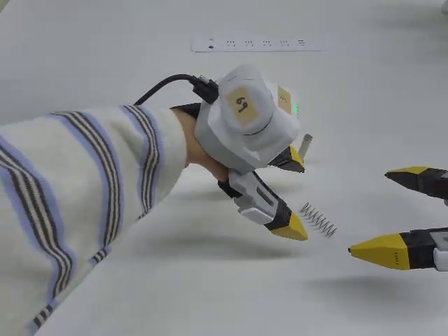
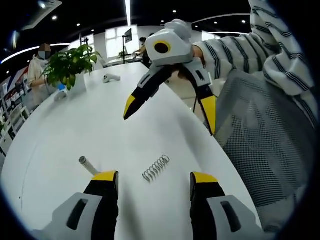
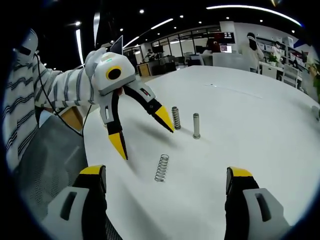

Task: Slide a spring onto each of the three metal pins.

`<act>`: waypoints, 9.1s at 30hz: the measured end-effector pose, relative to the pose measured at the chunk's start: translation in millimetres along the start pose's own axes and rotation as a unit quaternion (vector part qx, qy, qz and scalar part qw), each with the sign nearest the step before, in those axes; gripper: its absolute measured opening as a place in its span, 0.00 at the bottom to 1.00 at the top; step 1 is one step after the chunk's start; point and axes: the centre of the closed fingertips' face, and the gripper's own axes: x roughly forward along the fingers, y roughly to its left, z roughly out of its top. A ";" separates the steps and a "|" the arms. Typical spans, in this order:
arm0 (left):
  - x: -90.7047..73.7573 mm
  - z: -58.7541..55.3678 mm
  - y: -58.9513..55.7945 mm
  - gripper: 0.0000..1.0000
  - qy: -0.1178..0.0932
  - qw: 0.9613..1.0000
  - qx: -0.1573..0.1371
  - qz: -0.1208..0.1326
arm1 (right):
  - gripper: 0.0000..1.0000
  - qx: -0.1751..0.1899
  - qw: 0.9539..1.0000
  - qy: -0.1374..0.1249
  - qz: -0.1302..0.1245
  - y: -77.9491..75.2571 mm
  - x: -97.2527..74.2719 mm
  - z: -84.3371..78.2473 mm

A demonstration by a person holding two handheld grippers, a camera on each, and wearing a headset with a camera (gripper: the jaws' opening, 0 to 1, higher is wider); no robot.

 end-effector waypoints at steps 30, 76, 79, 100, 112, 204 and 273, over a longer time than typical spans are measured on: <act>36.5 -16.1 -3.4 0.14 0.044 0.998 0.021 -0.035 | 0.99 0.003 1.000 0.012 -0.009 -3.1 -6.1 -9.0; -11.2 -27.4 -15.8 0.02 0.018 0.994 -0.104 0.011 | 0.92 -0.019 1.000 0.012 0.000 0.1 -4.9 -1.9; -11.7 -28.0 -17.1 0.02 0.022 0.994 -0.102 0.013 | 0.90 -0.021 1.000 0.012 0.004 1.5 -3.9 -1.3; -20.4 -22.4 -26.2 0.02 0.026 0.994 -0.104 0.017 | 0.56 -0.042 0.995 0.031 0.085 34.8 21.5 -0.2; -22.6 -20.3 -31.5 0.02 0.024 0.994 -0.102 0.009 | 0.41 -0.056 0.991 0.042 0.116 49.5 35.6 -3.6; -19.5 9.4 -35.6 0.02 -0.160 0.981 -0.112 0.017 | 0.08 -0.262 0.920 0.234 0.173 80.1 24.3 35.6; -19.9 16.2 -36.9 0.02 -0.188 0.974 -0.122 0.025 | 0.08 -0.263 0.899 0.307 0.165 70.2 34.0 18.2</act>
